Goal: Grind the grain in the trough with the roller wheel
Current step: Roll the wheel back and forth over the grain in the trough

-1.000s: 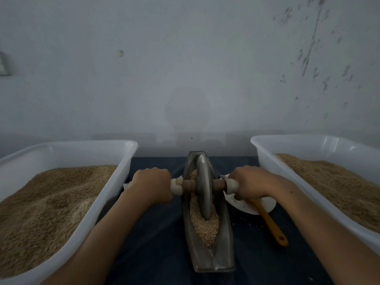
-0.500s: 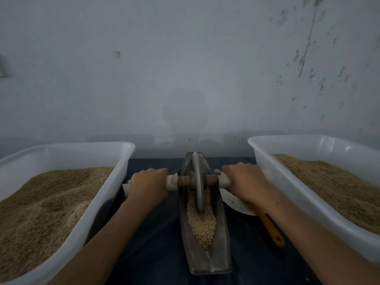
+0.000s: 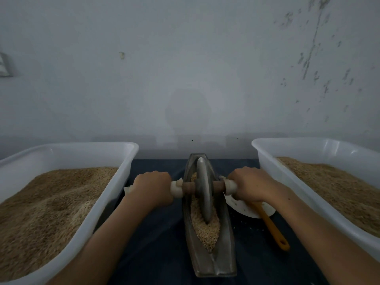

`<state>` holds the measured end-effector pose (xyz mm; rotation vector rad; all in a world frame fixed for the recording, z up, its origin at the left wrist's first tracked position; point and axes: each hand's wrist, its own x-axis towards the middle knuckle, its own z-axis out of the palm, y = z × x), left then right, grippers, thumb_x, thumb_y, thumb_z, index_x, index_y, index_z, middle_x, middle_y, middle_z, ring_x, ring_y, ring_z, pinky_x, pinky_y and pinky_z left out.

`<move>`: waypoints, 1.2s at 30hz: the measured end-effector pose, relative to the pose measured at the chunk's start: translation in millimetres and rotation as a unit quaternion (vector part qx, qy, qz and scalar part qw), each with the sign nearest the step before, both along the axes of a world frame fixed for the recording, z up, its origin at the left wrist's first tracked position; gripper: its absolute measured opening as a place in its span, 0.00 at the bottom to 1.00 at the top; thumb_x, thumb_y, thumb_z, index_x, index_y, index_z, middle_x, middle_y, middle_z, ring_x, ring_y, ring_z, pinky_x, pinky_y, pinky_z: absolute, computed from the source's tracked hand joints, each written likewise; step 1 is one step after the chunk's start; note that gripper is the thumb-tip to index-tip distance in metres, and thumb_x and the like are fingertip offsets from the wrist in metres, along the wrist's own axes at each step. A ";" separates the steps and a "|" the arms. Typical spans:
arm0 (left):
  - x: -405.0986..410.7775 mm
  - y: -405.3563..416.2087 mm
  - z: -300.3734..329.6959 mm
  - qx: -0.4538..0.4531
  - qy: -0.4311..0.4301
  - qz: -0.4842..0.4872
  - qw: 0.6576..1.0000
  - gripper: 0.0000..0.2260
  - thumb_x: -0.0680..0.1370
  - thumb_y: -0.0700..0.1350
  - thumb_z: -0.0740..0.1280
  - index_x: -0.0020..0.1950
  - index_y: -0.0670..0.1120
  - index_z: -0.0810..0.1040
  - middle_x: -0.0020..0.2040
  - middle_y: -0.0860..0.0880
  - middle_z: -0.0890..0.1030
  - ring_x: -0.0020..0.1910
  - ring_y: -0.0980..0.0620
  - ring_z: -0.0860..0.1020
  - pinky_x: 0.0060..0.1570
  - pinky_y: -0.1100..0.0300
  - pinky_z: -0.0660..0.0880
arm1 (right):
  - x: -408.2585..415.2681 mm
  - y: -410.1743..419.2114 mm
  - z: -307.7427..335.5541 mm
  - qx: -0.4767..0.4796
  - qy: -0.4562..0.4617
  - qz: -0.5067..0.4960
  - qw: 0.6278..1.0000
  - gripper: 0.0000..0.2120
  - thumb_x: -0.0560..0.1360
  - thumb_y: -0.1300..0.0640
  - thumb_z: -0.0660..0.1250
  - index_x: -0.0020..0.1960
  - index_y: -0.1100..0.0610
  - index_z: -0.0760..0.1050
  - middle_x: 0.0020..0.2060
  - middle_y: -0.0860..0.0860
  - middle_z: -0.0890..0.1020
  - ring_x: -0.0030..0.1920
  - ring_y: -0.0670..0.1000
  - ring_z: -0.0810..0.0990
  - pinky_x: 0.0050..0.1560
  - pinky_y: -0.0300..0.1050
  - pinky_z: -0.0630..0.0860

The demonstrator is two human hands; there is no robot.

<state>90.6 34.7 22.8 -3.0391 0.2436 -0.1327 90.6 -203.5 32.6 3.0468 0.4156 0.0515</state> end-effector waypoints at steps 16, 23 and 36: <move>4.6 7.4 -0.6 -0.031 0.070 -0.015 0.997 0.10 0.72 0.51 0.70 0.45 0.51 0.71 0.37 0.55 0.73 0.38 0.55 0.74 0.43 0.60 0.72 | -7.5 3.5 10.4 -0.025 0.007 0.030 0.999 0.07 0.72 0.55 0.68 0.47 0.46 0.73 0.39 0.47 0.75 0.40 0.49 0.75 0.36 0.41 0.67; 3.4 5.3 -4.2 -0.022 -0.004 -0.016 1.000 0.07 0.73 0.50 0.67 0.46 0.51 0.72 0.41 0.53 0.77 0.43 0.52 0.77 0.45 0.58 0.74 | -5.1 3.9 2.6 -0.007 -0.050 0.013 0.999 0.07 0.73 0.57 0.65 0.44 0.47 0.70 0.39 0.47 0.75 0.41 0.51 0.76 0.39 0.44 0.69; 5.3 6.7 -7.1 -0.020 -0.032 -0.023 0.999 0.06 0.74 0.51 0.67 0.44 0.51 0.71 0.41 0.53 0.76 0.41 0.52 0.76 0.43 0.59 0.73 | 0.5 0.6 -1.1 -0.011 -0.068 0.018 0.997 0.05 0.73 0.56 0.65 0.44 0.47 0.70 0.42 0.48 0.79 0.42 0.51 0.77 0.40 0.44 0.70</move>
